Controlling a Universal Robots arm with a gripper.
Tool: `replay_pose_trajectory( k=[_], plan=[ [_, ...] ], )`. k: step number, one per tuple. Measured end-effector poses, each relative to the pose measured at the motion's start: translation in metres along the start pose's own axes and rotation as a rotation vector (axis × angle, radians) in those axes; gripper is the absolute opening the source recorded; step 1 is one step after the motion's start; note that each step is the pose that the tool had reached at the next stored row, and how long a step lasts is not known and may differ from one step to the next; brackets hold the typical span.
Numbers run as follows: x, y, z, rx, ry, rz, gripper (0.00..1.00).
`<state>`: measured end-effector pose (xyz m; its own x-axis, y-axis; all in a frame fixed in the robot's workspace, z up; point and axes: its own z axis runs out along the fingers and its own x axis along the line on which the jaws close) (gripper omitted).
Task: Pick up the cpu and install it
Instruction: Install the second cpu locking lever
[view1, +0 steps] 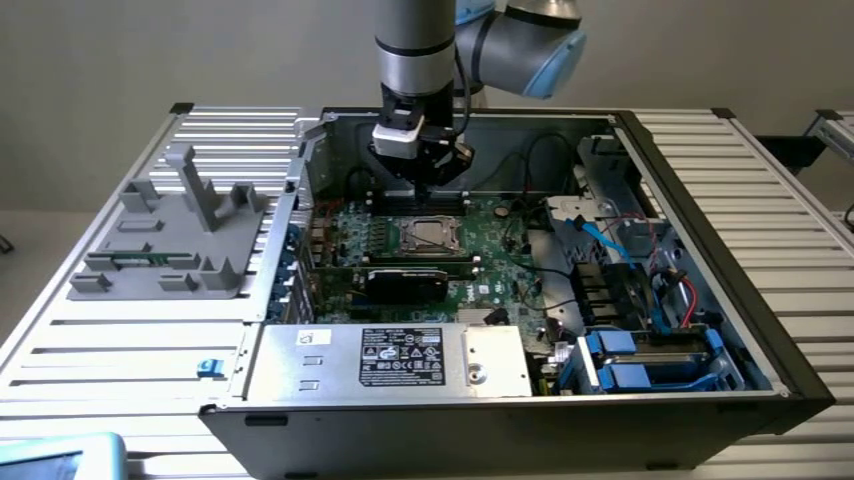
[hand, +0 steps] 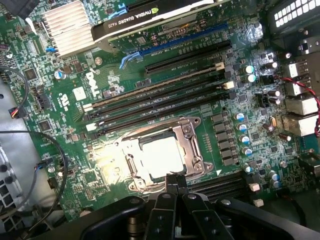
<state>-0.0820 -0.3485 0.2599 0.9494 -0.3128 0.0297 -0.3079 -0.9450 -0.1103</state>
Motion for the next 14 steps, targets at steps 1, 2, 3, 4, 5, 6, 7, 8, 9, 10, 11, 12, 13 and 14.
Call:
replay_pose_trajectory(
  k=[1, 2, 3, 4, 5, 6, 7, 8, 9, 10, 11, 12, 13, 14],
  plan=[
    [0.0000, 0.0000, 0.0000, 0.0000, 0.0000, 0.000, 0.11],
    [0.0000, 0.0000, 0.0000, 0.0000, 0.0000, 0.000, 0.11],
    [0.0000, 0.0000, 0.0000, -0.0001, 0.0000, 0.000, 0.11],
    [0.0000, 0.0000, -0.0001, 0.0000, 0.0000, 0.000, 0.11],
    [0.0000, 0.0000, -0.0001, 0.0000, 0.0000, 0.000, 0.11],
    [0.0000, 0.0000, -0.0001, 0.0000, 0.0000, 0.000, 0.11],
    [0.0000, 0.0000, -0.0001, 0.0000, 0.0000, 0.000, 0.11],
    [0.0000, 0.0000, -0.0001, 0.0000, 0.0000, 0.000, 0.11],
    [-0.0004, 0.0001, -0.0002, -0.0002, 0.0000, 0.000, 0.11],
    [-0.0014, 0.0005, -0.0003, -0.0002, -0.0002, 0.000, 0.11],
    [-0.0032, 0.0010, -0.0004, -0.0002, -0.0005, -0.003, 0.11],
    [-0.0050, 0.0016, -0.0004, 0.0002, -0.0010, -0.009, 0.11],
    [-0.0068, 0.0022, -0.0005, 0.0003, -0.0016, -0.015, 0.11],
    [-0.0085, 0.0028, -0.0007, 0.0005, -0.0024, -0.021, 0.11]
  ],
)
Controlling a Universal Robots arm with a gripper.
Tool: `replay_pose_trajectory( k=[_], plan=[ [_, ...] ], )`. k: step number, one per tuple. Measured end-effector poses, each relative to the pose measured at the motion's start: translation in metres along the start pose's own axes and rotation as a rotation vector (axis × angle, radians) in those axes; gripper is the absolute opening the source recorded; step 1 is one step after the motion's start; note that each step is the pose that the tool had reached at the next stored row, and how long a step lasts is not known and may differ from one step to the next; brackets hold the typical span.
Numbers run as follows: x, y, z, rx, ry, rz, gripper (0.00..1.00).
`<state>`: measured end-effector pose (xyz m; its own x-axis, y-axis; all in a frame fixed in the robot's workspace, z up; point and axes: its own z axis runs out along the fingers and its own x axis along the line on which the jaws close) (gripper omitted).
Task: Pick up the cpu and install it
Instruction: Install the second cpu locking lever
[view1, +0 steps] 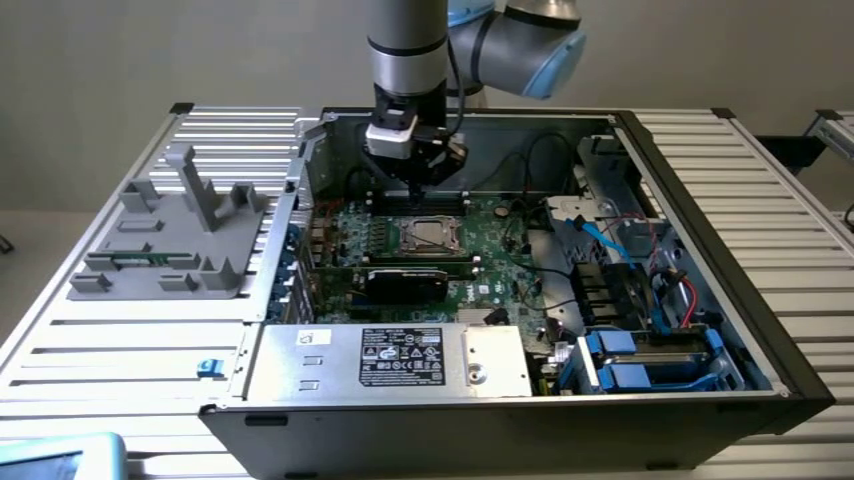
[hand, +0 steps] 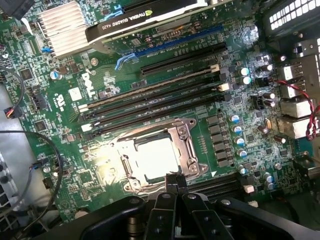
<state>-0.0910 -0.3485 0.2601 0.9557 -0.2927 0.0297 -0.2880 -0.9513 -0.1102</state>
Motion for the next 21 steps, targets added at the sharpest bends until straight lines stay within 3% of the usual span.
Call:
replay_pose_trajectory(
  k=[5, 13, 21],
  plan=[
    [-0.0066, 0.0020, -0.0003, 0.0014, -0.0045, -0.042, 0.11],
    [-0.0058, 0.0018, -0.0003, 0.0049, -0.0177, -0.160, 0.11],
    [-0.0052, 0.0015, -0.0002, 0.0054, -0.0211, -0.182, 0.11]
  ],
)
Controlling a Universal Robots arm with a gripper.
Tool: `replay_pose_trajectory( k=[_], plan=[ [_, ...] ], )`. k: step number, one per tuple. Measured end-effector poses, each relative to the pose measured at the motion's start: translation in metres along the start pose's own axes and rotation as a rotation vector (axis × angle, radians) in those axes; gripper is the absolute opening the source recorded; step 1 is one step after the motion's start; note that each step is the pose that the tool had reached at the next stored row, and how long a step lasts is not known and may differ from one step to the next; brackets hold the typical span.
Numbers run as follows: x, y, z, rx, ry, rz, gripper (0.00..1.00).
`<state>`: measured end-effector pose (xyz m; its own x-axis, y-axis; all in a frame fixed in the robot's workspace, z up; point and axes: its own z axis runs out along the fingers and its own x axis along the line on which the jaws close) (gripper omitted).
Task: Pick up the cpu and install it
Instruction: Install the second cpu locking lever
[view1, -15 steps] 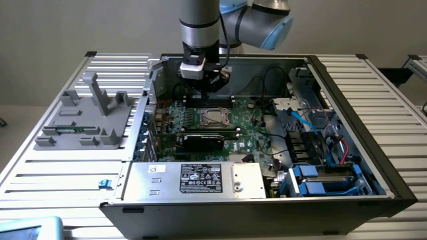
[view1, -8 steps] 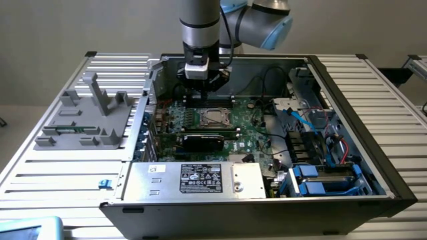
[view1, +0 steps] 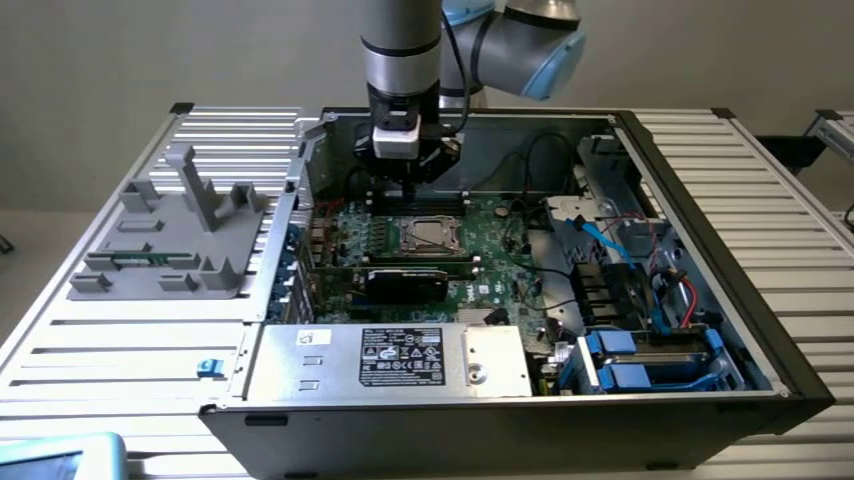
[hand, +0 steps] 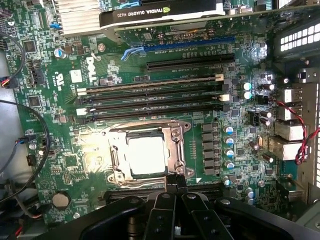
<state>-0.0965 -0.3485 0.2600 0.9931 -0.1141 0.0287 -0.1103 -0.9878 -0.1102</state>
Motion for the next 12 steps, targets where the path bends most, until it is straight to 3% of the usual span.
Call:
replay_pose_trajectory(
  k=[6, 12],
  plan=[
    [-0.001, 0.0020, -0.0003, -0.0005, -0.0051, -0.046, 0.11],
    [0.001, 0.0179, -0.0025, 0.0015, -0.0104, -0.046, 0.11]
  ],
)
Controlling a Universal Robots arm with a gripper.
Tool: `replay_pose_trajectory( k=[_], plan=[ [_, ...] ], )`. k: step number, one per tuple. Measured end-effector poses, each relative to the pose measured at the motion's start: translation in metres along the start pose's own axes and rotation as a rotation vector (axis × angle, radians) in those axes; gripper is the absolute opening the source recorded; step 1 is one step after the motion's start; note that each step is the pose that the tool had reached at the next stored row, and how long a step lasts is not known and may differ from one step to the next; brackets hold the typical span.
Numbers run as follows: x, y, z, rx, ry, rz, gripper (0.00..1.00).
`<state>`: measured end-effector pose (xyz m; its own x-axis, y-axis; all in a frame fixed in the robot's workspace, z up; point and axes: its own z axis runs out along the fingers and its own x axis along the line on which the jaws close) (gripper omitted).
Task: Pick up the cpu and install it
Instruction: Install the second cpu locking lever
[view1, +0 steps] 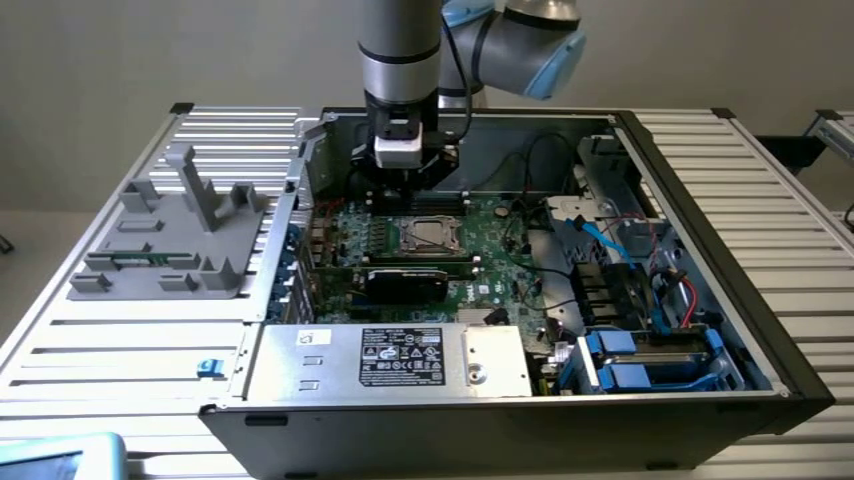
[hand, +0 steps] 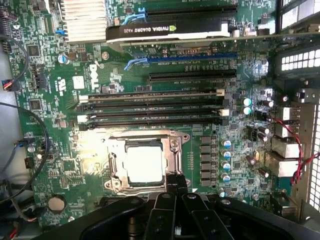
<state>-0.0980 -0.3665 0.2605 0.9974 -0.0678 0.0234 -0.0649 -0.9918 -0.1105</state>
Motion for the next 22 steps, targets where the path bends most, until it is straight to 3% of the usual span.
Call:
replay_pose_trajectory(
  k=[3, 7, 11, 12, 18, 19, 22],
  plan=[
    [0.000, 0.0064, -0.0007, 0.0170, -0.0017, 0.001, 0.11],
    [0.001, 0.0121, -0.0013, 0.0563, -0.0047, 0.002, 0.11],
    [0.001, 0.0181, -0.0020, 0.0887, -0.0085, 0.003, 0.11],
    [0.001, 0.0189, -0.0021, 0.0914, -0.0088, 0.003, 0.11],
    [0.001, 0.0192, -0.0021, 0.0930, -0.0090, 0.003, 0.11],
    [0.002, 0.0199, -0.0022, 0.0977, -0.0095, 0.003, 0.11],
    [0.002, 0.0236, -0.0026, 0.1346, -0.0120, 0.004, 0.11]
  ],
)
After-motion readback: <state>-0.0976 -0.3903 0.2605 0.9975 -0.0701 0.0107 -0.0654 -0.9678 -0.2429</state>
